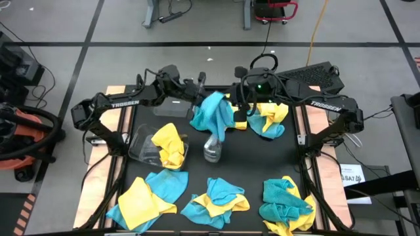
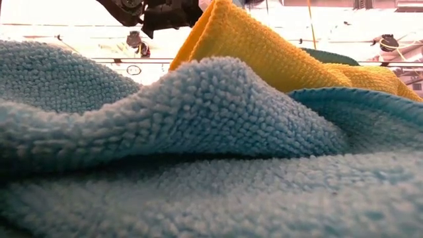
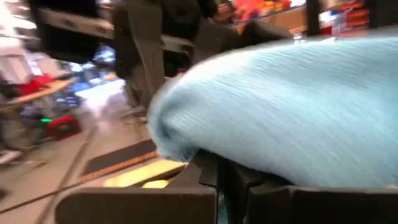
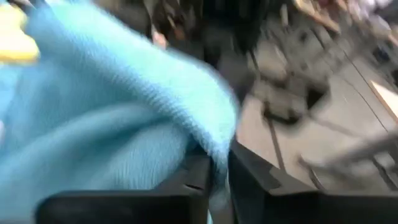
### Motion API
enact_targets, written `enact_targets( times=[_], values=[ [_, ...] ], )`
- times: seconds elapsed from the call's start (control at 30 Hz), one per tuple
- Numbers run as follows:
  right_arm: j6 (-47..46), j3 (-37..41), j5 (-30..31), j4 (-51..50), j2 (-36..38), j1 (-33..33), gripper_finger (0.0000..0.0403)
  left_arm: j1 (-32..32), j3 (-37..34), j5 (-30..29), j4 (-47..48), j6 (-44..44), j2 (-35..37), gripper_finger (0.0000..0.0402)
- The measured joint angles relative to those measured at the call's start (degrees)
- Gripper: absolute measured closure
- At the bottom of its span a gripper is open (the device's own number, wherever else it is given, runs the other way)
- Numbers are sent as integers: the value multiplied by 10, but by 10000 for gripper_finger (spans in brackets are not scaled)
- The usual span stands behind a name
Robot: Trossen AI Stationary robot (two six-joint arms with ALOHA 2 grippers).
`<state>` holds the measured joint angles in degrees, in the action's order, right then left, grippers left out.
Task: Sort microfiber towel by color & place in baskets
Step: Put the blue microfiber cloth into the top transparent bin
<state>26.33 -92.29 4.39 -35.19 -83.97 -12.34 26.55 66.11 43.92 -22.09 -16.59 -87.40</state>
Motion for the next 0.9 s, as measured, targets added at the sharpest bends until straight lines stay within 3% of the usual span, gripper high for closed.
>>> enact_targets(
  times=[0.1,0.27,0.43,0.6,0.9],
  values=[
    [-13,0,32,-34,12,0,297,18,0,-31,54,-37,23,399],
    [-37,0,34,-48,40,1,214,43,0,-99,147,-93,55,400],
    [-69,0,34,-63,69,1,156,63,1,-202,233,-142,88,400],
    [-94,0,34,-108,86,1,138,79,1,-327,326,-189,112,401],
    [-125,0,33,-187,91,1,148,122,1,-447,451,-202,145,401]
  ],
)
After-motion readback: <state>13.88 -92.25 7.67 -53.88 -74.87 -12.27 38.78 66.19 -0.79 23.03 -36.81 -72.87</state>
